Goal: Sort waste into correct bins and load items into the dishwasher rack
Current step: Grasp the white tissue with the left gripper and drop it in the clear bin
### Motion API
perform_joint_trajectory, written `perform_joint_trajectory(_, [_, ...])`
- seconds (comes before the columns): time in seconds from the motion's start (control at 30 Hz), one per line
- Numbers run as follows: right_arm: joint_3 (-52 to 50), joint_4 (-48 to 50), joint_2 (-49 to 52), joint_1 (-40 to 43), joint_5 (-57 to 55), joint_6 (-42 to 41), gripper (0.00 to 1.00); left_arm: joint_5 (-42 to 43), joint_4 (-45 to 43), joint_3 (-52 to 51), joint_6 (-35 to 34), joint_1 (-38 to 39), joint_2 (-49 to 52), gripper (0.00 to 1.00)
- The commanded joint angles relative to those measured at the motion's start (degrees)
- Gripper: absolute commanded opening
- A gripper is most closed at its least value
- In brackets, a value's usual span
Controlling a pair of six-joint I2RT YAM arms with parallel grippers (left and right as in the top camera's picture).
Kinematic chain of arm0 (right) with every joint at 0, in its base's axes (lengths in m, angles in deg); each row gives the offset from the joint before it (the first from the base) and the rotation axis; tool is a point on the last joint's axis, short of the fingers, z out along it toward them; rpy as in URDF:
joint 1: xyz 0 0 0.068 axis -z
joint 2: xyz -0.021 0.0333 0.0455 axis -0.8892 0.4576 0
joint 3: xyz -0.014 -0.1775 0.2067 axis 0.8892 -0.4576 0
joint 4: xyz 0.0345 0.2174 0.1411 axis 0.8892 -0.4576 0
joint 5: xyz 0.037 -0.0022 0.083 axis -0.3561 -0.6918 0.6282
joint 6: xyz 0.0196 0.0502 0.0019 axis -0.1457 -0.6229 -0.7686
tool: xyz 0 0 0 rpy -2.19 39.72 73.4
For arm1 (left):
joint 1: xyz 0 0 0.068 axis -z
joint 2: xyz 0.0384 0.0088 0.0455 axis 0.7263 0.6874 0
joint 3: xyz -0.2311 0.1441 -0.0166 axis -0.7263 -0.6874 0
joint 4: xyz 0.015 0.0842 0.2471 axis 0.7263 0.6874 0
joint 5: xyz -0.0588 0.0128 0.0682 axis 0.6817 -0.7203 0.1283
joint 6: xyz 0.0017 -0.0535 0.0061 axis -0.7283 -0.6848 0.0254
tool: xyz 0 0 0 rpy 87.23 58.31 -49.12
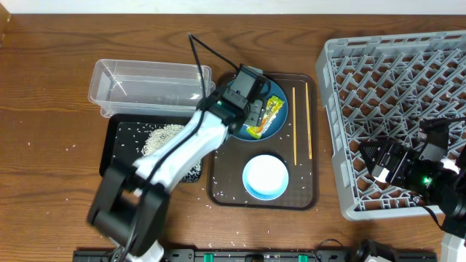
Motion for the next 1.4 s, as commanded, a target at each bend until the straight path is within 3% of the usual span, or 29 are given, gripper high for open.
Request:
perform_joint_trajectory(0.0, [0.57, -0.37, -0.13, -0.59, 0.11, 0.76, 0.91, 1.11, -1.68, -0.07, 1.46, -0.13, 4.15, 0.82])
perform_joint_trajectory(0.2, [0.57, -1.11, -0.13, -0.59, 0.11, 0.76, 0.92, 1.11, -3.19, -0.07, 1.46, -0.11, 10.01, 0.77])
perform_joint_trajectory(0.3, [0.57, -1.38, -0.13, -0.59, 0.11, 0.76, 0.92, 1.22, -2.67, -0.07, 1.36, -0.11, 11.39, 0.54])
perform_joint_trajectory(0.4, [0.57, -1.46, -0.13, -0.59, 0.11, 0.76, 0.92, 1.68, -2.21, 0.07, 1.33, -0.04, 10.88, 0.21])
perform_joint_trajectory(0.47, [0.57, -1.46, -0.13, -0.59, 0.09, 0.76, 0.92, 3.43, -1.38, 0.11, 0.61, -0.04, 8.79, 0.06])
perform_joint_trajectory(0.83, [0.57, -1.27, -0.13, -0.59, 0.09, 0.76, 0.92, 6.80, 5.44, 0.11, -1.90, -0.04, -11.37, 0.06])
perform_joint_trajectory(1.03, [0.57, -1.29, -0.13, -0.59, 0.09, 0.76, 0.92, 2.58, 7.69, 0.11, -1.29, -0.07, -12.98, 0.06])
perform_joint_trajectory(1.17, [0.57, -1.53, -0.13, -0.59, 0.09, 0.76, 0.92, -5.66, 6.80, 0.13, -1.31, -1.60, -14.27, 0.06])
perform_joint_trajectory(1.37, [0.57, -1.16, -0.13, -0.59, 0.07, 0.76, 0.92, -3.63, 4.52, 1.44, -1.27, -8.57, -19.96, 0.06])
